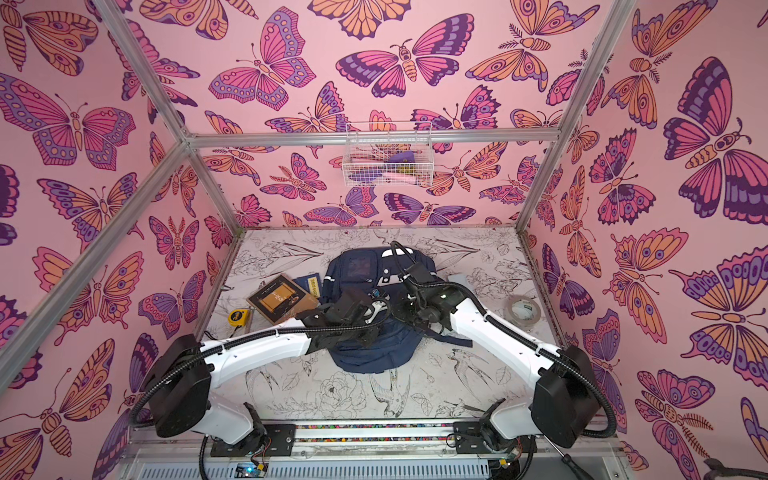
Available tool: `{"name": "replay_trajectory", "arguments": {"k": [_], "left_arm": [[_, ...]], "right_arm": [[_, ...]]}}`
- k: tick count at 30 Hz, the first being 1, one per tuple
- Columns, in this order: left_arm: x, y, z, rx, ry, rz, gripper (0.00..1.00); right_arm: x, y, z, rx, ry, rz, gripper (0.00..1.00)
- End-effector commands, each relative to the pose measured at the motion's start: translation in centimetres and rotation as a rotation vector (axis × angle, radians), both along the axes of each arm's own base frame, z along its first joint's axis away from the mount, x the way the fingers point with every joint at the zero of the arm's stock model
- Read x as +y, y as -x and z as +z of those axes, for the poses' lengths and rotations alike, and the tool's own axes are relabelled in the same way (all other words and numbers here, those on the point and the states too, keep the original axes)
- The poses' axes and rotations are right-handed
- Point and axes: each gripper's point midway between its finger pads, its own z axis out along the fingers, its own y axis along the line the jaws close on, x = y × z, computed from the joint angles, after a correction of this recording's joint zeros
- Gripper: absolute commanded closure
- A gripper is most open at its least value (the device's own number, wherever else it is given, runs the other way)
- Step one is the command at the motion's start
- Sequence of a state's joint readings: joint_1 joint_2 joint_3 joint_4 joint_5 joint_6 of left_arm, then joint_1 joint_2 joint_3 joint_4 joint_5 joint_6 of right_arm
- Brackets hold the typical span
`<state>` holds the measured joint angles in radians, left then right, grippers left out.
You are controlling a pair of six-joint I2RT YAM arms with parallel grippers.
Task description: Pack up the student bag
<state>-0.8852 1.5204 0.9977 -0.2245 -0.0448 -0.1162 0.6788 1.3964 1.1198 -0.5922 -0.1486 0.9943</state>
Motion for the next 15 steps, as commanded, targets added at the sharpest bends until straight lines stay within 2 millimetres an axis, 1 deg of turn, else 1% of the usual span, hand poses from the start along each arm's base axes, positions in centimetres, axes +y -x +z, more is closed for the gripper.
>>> {"name": "replay_trajectory", "arguments": {"k": [1,2,3,5,6,8,10,13,15], "left_arm": [[0.0,-1.9,2.5,-0.093,0.045,0.05,0.91],[0.0,-2.0,2.7,-0.102,0.05,0.048,0.97],[0.1,-2.0,3.0,-0.112,0.052,0.045,1.0],[0.1,-2.1,3.4,-0.128,0.051,0.04,1.0],[0.1,-2.1,3.7,-0.136,0.052,0.035,1.0],[0.2,-2.1,4.1,-0.146,0.056,0.032,1.0],[0.1,-2.0,4.3,-0.149,0.067,0.029,1.0],[-0.3,-1.6,5.0,-0.14,0.106,0.011,1.0],[-0.8,-1.3,6.1,-0.134,0.153,-0.012,1.0]], "right_arm": [[0.9,0.2,3.3,-0.077,-0.071,0.051,1.0],[0.8,0.2,3.5,-0.085,-0.062,0.053,0.97],[0.4,0.1,3.7,-0.094,-0.045,0.049,0.89],[-0.7,-0.1,4.0,-0.115,0.007,0.032,0.66],[-1.7,-0.3,4.2,-0.129,0.052,0.006,0.55],[-3.8,-0.6,4.8,-0.157,0.126,-0.03,0.42],[-5.7,-0.8,5.8,-0.206,0.185,-0.054,0.35],[-8.3,-0.9,7.2,-0.302,0.271,-0.086,0.31],[-10.0,-1.0,7.7,-0.39,0.317,-0.116,0.27]]}}
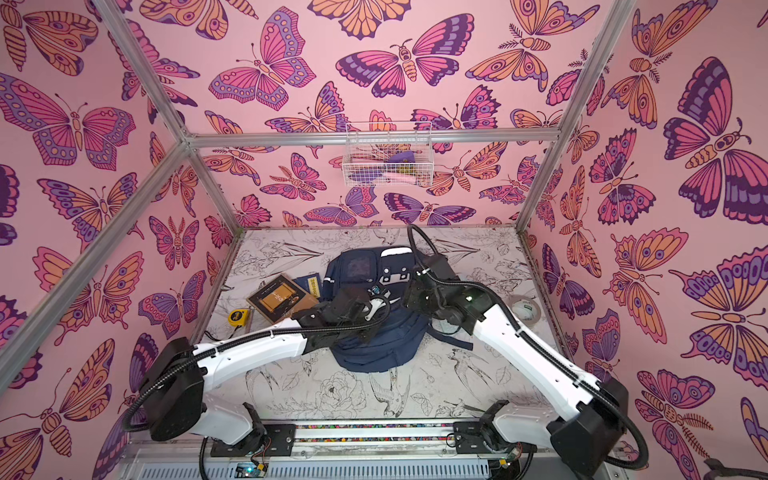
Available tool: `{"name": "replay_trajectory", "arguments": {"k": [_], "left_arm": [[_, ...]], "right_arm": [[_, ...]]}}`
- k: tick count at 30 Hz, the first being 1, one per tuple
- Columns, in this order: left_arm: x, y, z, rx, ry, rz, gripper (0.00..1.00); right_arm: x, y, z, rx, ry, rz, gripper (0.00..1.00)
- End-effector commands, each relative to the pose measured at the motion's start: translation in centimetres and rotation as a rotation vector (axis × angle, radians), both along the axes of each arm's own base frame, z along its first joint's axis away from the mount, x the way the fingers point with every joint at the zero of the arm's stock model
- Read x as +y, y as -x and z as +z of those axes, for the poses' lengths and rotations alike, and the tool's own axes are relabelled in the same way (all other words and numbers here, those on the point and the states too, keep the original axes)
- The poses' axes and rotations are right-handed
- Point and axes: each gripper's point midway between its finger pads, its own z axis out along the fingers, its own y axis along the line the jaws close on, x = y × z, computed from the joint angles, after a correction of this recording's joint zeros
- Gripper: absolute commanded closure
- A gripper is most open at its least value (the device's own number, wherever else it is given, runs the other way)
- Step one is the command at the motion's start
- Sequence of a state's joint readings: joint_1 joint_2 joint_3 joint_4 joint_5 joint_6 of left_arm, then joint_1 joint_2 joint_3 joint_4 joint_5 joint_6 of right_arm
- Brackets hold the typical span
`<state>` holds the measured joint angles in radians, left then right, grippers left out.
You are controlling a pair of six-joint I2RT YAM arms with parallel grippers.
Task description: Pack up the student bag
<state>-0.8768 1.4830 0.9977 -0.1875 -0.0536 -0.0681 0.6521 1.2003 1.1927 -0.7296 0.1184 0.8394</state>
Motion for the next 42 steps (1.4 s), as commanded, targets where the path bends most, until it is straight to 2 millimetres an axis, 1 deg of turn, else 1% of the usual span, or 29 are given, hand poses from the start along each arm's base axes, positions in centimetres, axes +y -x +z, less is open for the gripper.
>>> {"name": "replay_trajectory", "arguments": {"k": [1,2,4,5,7,10,12,14,18,20,24,27,28,31,36,42], "left_arm": [[-0.8,-0.5,4.5,-0.057,0.146,-0.007,1.0],[-1.1,-0.4,5.1,-0.056,0.172,-0.022,1.0],[-1.3,-0.4,6.3,-0.048,0.226,-0.046,1.0],[-1.3,-0.4,7.0,-0.041,0.258,-0.054,1.0],[-1.2,-0.3,7.9,-0.022,0.31,-0.072,1.0],[-0.8,-0.3,8.8,-0.001,0.367,-0.084,1.0],[-0.5,-0.3,9.2,0.018,0.402,-0.089,1.0],[-0.4,-0.2,9.6,0.031,0.436,-0.101,1.0],[-0.1,0.0,10.3,0.049,0.476,-0.105,1.0],[0.0,0.0,10.6,0.055,0.493,-0.106,1.0],[0.4,0.0,11.0,0.056,0.51,-0.094,1.0],[0.4,0.1,11.1,0.064,0.517,-0.099,1.0],[0.8,0.7,12.6,0.034,0.541,-0.112,1.0],[0.8,0.9,12.5,0.044,0.545,-0.123,1.0],[1.0,0.7,12.5,0.061,0.566,-0.112,1.0],[1.1,0.4,13.1,0.078,0.611,-0.096,1.0]], "right_arm": [[-4.5,0.0,0.2,-0.144,0.172,-0.073,0.27],[-5.5,0.0,-0.1,-0.207,0.189,-0.091,0.29],[-6.5,0.2,-0.3,-0.311,0.18,-0.087,0.34],[-7.0,0.4,-0.5,-0.329,0.146,-0.074,0.32],[-6.6,0.5,-1.4,-0.316,0.04,0.03,0.34],[-6.2,0.2,-3.1,-0.223,-0.117,0.123,0.38],[-6.0,-0.2,-4.2,-0.192,-0.158,0.155,0.39],[-5.4,-0.6,-4.8,-0.19,-0.189,0.183,0.39],[-3.5,-1.3,-4.8,-0.2,-0.311,0.268,0.39],[-3.2,-1.6,-4.9,-0.202,-0.339,0.284,0.39],[-3.6,-2.3,-5.7,-0.194,-0.401,0.277,0.39],[-4.2,-2.7,-6.3,-0.184,-0.467,0.261,0.38],[-4.3,-2.8,-6.4,-0.186,-0.489,0.26,0.37],[-4.0,-2.9,-6.6,-0.192,-0.536,0.279,0.36],[-3.1,-3.0,-6.5,-0.178,-0.603,0.328,0.41],[-2.9,-2.9,-6.4,-0.164,-0.638,0.331,0.47]]}}
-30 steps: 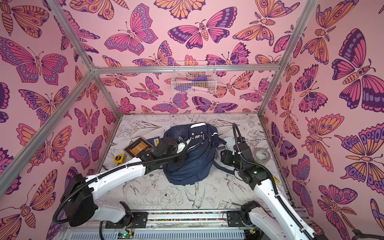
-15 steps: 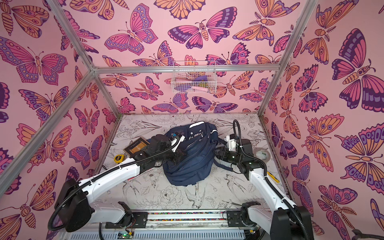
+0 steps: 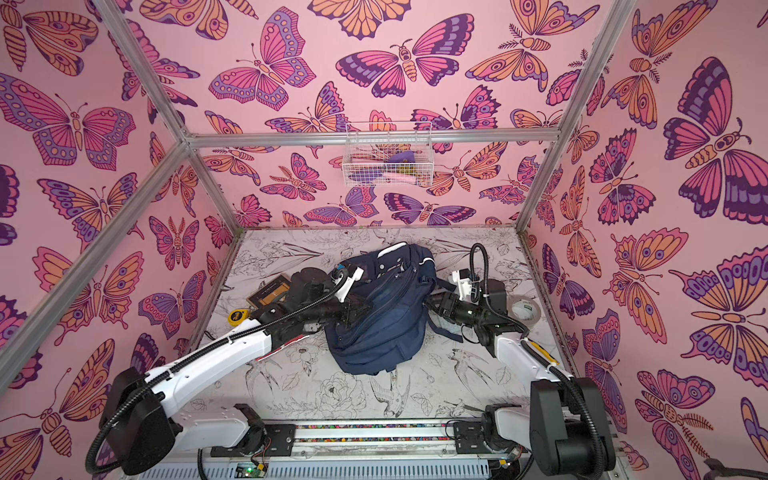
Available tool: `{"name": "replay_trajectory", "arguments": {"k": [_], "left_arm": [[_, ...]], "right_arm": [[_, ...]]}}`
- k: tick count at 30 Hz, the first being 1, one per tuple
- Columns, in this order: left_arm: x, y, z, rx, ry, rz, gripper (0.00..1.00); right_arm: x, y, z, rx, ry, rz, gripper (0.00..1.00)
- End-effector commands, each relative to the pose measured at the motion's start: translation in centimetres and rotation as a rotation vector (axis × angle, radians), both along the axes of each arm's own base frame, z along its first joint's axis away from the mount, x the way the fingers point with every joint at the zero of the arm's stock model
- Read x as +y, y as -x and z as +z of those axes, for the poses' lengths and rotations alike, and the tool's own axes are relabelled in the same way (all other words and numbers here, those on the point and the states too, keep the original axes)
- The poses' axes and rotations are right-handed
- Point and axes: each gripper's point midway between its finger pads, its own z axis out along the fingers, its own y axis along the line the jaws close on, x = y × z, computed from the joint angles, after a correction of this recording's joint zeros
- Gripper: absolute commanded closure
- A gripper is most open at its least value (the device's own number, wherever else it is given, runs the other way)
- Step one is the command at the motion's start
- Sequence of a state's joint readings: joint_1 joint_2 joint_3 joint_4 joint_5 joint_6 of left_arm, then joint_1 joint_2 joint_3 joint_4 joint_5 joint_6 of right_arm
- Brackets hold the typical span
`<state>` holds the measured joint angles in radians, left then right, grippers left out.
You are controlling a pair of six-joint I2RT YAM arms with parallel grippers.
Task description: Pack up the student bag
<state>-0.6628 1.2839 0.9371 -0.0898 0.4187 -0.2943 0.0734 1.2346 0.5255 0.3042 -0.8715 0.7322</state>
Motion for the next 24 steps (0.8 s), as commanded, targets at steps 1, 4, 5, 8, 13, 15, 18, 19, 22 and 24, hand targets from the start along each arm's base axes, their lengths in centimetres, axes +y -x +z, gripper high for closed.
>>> {"name": "replay_trajectory", "arguments": {"k": [1,4,5,8,13,15,18,19,22,24], "left_arm": [[-0.7,-0.3,5.2,-0.111,0.154,-0.02,1.0],[-0.6,-0.4,5.1,-0.106,0.154,-0.016,1.0],[-0.5,-0.5,5.1,-0.105,0.154,-0.014,1.0],[-0.4,-0.6,4.9,-0.101,0.151,-0.01,1.0],[-0.2,-0.6,4.4,-0.094,0.144,-0.013,1.0],[-0.1,-0.6,4.1,-0.088,0.14,-0.011,1.0],[0.0,-0.5,3.9,-0.083,0.139,-0.016,1.0],[0.0,-0.5,3.8,-0.081,0.14,-0.017,1.0],[0.1,-0.4,3.5,-0.074,0.133,-0.018,1.0],[0.1,-0.4,3.3,-0.07,0.13,-0.02,1.0]], "right_arm": [[0.4,0.3,1.1,-0.029,-0.044,0.036,0.47],[0.5,0.9,1.0,-0.02,-0.053,0.044,0.48],[0.5,1.1,1.0,-0.02,-0.054,0.046,0.48],[0.5,1.8,1.0,-0.02,-0.046,0.049,0.48],[0.3,2.4,1.1,-0.015,-0.031,0.046,0.49],[0.3,2.5,1.0,-0.004,-0.036,0.041,0.49],[0.3,2.7,0.7,0.01,-0.051,0.039,0.49],[0.3,2.8,0.6,0.013,-0.051,0.037,0.51],[0.2,3.0,0.4,0.024,-0.04,0.026,0.52],[0.1,3.1,0.5,0.023,-0.04,0.025,0.54]]}}
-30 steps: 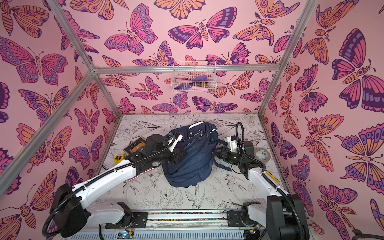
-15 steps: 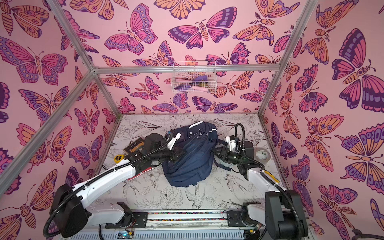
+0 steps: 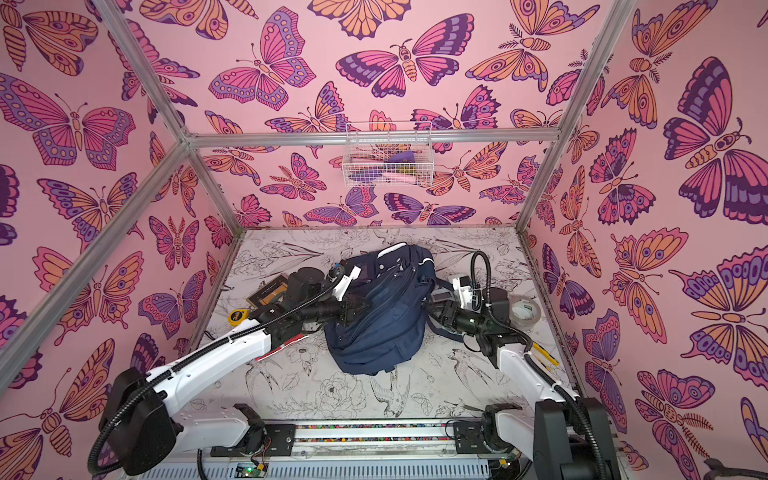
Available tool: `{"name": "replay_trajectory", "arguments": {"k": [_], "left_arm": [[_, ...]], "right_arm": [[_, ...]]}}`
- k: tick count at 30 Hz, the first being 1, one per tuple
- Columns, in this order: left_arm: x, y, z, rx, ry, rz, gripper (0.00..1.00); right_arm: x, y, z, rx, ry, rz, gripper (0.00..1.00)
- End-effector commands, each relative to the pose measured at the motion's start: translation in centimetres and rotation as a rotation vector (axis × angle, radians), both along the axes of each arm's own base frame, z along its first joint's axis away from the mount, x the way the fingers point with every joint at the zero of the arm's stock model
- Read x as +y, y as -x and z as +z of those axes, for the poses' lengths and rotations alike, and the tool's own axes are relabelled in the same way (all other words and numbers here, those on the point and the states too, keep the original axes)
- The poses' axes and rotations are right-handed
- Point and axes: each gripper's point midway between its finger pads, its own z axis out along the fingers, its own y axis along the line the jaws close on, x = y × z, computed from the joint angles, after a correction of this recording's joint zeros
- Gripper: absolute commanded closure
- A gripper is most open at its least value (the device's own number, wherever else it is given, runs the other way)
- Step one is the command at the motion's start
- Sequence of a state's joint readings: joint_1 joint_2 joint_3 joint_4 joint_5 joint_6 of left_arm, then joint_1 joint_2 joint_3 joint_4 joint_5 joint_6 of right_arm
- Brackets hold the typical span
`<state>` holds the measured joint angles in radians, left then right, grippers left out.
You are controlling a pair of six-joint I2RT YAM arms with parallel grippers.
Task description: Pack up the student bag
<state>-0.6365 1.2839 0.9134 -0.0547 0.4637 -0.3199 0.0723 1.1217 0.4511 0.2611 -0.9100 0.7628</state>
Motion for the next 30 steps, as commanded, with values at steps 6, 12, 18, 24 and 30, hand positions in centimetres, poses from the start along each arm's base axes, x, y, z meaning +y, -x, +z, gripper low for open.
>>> {"name": "replay_trajectory", "arguments": {"k": [6,12,18,24,30], "left_arm": [[-0.1,-0.3,3.3,-0.089,0.09,-0.016,1.0],[-0.1,-0.3,3.0,-0.086,0.084,-0.019,1.0],[0.0,-0.3,2.8,-0.08,0.08,-0.019,1.0],[0.1,-0.4,2.6,-0.077,0.074,-0.019,1.0],[0.0,-0.4,2.4,-0.071,0.072,-0.023,1.0]], "right_arm": [[-0.1,0.3,0.8,-0.008,-0.008,-0.004,0.7],[0.0,0.3,0.9,-0.004,-0.021,-0.001,0.75],[0.4,0.4,1.2,-0.009,-0.05,0.026,0.67],[0.7,0.4,1.3,-0.014,-0.057,0.041,0.79],[1.0,0.6,1.2,-0.004,-0.06,0.049,0.78]]}}
